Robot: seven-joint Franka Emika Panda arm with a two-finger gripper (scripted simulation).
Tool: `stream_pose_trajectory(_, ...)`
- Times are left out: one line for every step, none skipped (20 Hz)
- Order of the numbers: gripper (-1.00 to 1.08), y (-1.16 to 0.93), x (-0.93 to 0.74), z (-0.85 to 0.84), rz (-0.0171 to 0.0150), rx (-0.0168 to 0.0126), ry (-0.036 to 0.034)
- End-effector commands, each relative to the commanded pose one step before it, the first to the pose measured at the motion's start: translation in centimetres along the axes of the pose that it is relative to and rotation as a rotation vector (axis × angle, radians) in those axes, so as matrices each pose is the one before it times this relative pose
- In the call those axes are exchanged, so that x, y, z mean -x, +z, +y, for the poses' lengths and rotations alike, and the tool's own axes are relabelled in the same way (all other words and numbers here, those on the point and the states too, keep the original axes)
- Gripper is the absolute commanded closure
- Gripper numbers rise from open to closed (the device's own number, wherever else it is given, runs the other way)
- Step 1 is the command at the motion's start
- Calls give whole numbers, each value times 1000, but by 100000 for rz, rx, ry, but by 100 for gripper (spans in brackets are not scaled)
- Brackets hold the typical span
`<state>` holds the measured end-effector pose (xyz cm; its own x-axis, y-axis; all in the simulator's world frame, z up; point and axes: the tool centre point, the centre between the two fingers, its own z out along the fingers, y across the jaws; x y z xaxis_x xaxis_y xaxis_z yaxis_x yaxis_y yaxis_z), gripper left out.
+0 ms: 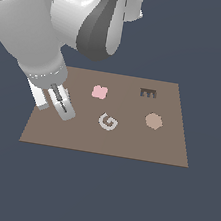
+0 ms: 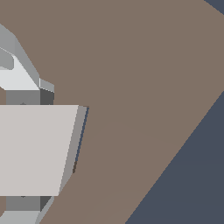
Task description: Insert a designated object into the corresponding slot on a board.
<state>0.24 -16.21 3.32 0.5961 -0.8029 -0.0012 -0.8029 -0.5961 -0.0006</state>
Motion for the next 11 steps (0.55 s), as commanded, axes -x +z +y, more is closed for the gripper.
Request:
stream_pose_trajectory(108, 289, -3, -9, 23, -24, 22)
stream_pose_trajectory(-92, 0, 0, 0, 0, 0, 0)
stream_pose_trajectory(-92, 0, 0, 0, 0, 0, 0)
stream_pose_trajectory(-92, 0, 0, 0, 0, 0, 0)
stream_pose_trajectory(-92, 0, 0, 0, 0, 0, 0)
stream_pose_trajectory(-92, 0, 0, 0, 0, 0, 0)
stream_pose_trajectory(-92, 0, 0, 0, 0, 0, 0)
stream_pose_trajectory(-92, 0, 0, 0, 0, 0, 0)
stream_pose_trajectory(-92, 0, 0, 0, 0, 0, 0)
stream_pose_trajectory(-92, 0, 0, 0, 0, 0, 0)
stream_pose_trajectory(-92, 0, 0, 0, 0, 0, 0)
